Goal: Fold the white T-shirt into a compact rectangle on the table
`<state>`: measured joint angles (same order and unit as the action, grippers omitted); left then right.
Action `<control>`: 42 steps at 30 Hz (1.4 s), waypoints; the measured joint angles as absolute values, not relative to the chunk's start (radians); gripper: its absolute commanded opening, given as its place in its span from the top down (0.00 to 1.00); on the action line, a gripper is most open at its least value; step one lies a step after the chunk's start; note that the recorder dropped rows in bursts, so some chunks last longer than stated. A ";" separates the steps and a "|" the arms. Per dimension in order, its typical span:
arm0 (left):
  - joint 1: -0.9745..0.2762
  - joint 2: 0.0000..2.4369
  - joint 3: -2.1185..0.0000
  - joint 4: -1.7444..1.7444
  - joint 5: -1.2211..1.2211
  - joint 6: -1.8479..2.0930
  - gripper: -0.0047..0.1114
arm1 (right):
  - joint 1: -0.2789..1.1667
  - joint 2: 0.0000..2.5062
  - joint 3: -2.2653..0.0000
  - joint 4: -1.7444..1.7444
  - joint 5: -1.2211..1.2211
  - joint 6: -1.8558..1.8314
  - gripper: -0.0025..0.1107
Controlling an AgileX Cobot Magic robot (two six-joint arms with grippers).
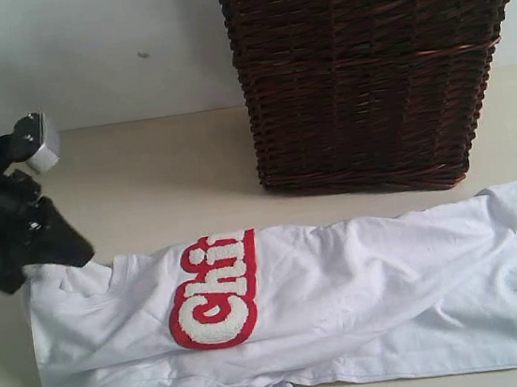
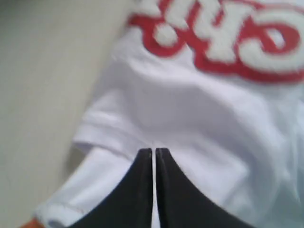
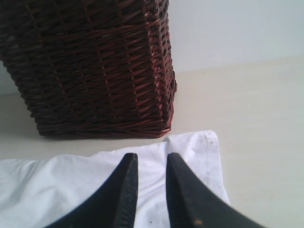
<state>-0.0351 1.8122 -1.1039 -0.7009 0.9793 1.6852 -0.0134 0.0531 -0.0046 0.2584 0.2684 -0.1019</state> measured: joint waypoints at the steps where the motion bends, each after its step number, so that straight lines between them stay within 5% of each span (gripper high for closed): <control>1: -0.035 1.778 -1.099 -0.628 1.011 1.685 0.96 | -0.013 0.053 -0.005 0.258 0.268 -0.102 0.79; 7: -0.063 1.536 -0.924 -0.715 1.170 1.875 0.96 | -0.013 0.053 -0.005 0.258 0.268 -0.102 0.79; 11: -0.238 1.398 -0.670 -0.907 0.658 1.717 0.96 | -0.013 0.053 -0.005 0.258 0.268 -0.102 0.79; 14: -0.318 1.386 -0.611 -0.960 0.492 1.673 0.96 | -0.013 0.053 -0.005 0.258 0.268 -0.102 0.79; 19: -0.387 1.417 -0.524 -0.922 0.818 1.882 0.95 | -0.013 0.053 -0.005 0.258 0.268 -0.102 0.79; 25: -0.387 1.434 -0.501 -0.932 0.866 2.033 0.56 | -0.013 0.053 -0.005 0.258 0.269 -0.102 0.79; 37: -0.405 1.666 -0.501 -0.965 0.710 2.092 0.58 | -0.013 0.053 -0.005 0.258 0.269 -0.102 0.79; 42: -0.463 1.715 -0.503 -0.999 0.667 2.097 0.84 | -0.013 0.053 -0.005 0.258 0.269 -0.102 0.79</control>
